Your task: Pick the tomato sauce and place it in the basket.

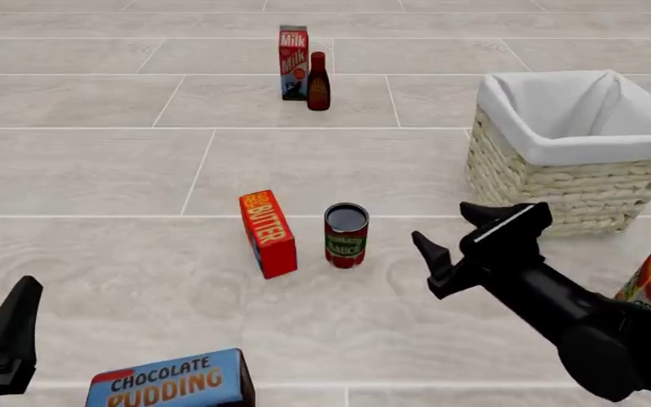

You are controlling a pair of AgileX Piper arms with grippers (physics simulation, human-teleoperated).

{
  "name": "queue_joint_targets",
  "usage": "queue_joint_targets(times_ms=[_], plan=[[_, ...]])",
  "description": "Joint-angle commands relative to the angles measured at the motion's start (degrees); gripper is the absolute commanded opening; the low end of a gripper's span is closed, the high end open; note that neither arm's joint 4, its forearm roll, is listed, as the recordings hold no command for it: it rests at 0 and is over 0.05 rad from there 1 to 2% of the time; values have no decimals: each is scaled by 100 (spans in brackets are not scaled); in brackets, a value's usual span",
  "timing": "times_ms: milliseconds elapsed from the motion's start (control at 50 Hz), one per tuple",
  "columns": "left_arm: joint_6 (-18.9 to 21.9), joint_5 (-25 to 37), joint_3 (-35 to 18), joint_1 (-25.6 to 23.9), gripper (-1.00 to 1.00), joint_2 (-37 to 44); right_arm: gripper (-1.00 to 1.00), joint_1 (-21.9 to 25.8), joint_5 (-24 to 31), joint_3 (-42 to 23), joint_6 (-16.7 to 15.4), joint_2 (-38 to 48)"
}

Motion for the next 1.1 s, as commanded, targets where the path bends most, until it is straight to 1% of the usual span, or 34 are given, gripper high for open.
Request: queue_joint_targets(times_ms=[20,300,420,540,640,800,880,920,1100], plan=[[1,0,0,1,100,1,100,259,-24,-263,-2,472],[0,0,0,1,100,0,100,477,37,-625,39,902],[0,0,0,0,100,1,100,501,70,-799,21,1060],[0,0,0,-1,100,1,100,605,78,-994,100,1321],[0,0,0,0,100,0,100,556,113,-1088,202,1365],[1,0,0,-1,100,-1,100,537,104,-1296,246,1543],[0,0,0,1,100,0,100,602,83,-1377,352,1723],[0,0,0,-1,100,0,100,619,63,-1397,324,1763],[1,0,0,0,100,1,100,625,96,-1545,411,1978]])
